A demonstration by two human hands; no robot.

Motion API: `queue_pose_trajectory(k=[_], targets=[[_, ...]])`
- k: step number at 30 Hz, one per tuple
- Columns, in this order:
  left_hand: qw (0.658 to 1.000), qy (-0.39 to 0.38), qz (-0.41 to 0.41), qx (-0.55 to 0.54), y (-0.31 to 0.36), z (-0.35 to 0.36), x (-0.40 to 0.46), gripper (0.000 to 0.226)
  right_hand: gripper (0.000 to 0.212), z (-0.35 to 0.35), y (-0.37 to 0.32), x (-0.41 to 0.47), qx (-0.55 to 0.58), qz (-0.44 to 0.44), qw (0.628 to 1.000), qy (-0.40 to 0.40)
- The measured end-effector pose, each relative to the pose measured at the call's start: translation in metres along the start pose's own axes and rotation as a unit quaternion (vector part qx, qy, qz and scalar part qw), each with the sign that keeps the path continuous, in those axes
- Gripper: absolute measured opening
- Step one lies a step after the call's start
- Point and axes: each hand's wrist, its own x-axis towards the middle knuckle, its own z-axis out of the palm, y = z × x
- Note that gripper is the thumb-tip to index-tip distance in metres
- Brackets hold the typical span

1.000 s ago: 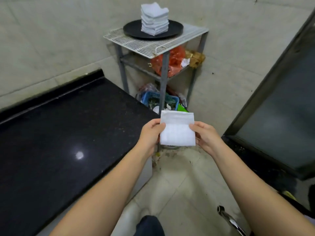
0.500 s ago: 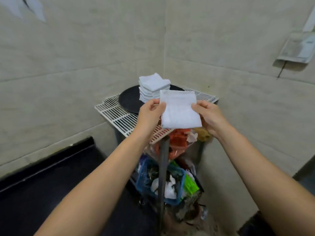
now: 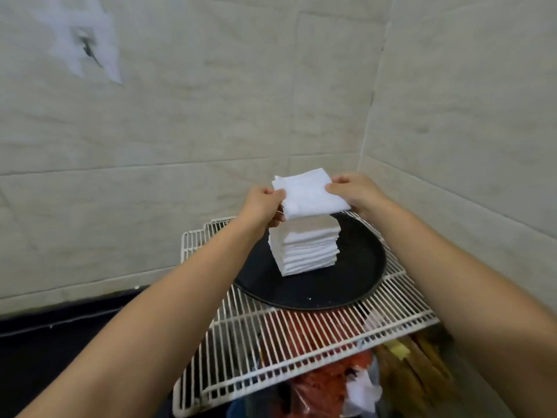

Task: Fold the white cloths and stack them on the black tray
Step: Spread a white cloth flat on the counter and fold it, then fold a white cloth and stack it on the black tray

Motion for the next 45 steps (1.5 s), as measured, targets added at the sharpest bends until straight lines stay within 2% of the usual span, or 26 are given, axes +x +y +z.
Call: queue_pose_trajectory(k=[4, 8, 12, 14, 17, 19, 21, 24, 27, 30, 35, 40, 45], targets=[[0.997, 0.038, -0.017, 0.068, -0.019, 0.008, 0.012, 0.029, 0.010, 0.000, 0.021, 0.020, -0.054, 0.004, 0.997, -0.057], [0.994, 0.051, -0.030, 0.090, -0.032, 0.008, 0.018, 0.036, 0.010, 0.005, 0.039, 0.024, -0.063, -0.004, 0.995, -0.075], [0.993, 0.057, -0.038, 0.096, -0.036, 0.006, 0.015, 0.041, 0.023, 0.004, 0.043, 0.023, -0.056, -0.006, 0.995, -0.078], [0.992, 0.070, -0.046, 0.089, -0.036, 0.002, 0.010, 0.038, 0.033, 0.001, 0.038, 0.019, -0.059, -0.013, 0.997, -0.047], [0.990, 0.110, -0.050, 0.069, -0.035, -0.018, -0.009, 0.032, 0.037, 0.001, 0.017, 0.006, -0.098, -0.077, 0.992, 0.027], [0.990, 0.120, -0.040, 0.065, -0.034, -0.039, -0.032, 0.030, 0.034, 0.015, -0.001, -0.013, -0.117, -0.139, 0.983, 0.041], [0.988, 0.135, -0.028, 0.064, -0.037, -0.068, -0.062, 0.028, 0.029, 0.045, -0.018, -0.039, -0.140, -0.207, 0.968, 0.019], [0.981, 0.173, -0.028, 0.082, -0.053, -0.128, -0.127, 0.025, 0.026, 0.122, -0.033, -0.094, -0.160, -0.283, 0.943, -0.070], [0.962, 0.222, -0.031, 0.158, -0.085, -0.202, -0.217, 0.024, 0.021, 0.217, -0.033, -0.172, -0.187, -0.329, 0.908, -0.178], [0.932, 0.285, -0.080, 0.210, -0.127, -0.282, -0.327, 0.023, 0.020, 0.308, -0.021, -0.271, -0.194, -0.354, 0.867, -0.291], [0.857, 0.412, -0.186, 0.248, -0.188, -0.387, -0.519, 0.022, 0.024, 0.431, -0.008, -0.455, -0.209, -0.368, 0.778, -0.465], [0.780, 0.487, -0.280, 0.274, -0.232, -0.440, -0.676, 0.017, 0.025, 0.524, 0.004, -0.616, -0.222, -0.410, 0.675, -0.572], [0.715, 0.574, -0.324, 0.232, -0.257, -0.472, -0.786, 0.019, 0.024, 0.587, 0.003, -0.740, -0.206, -0.454, 0.572, -0.651]])
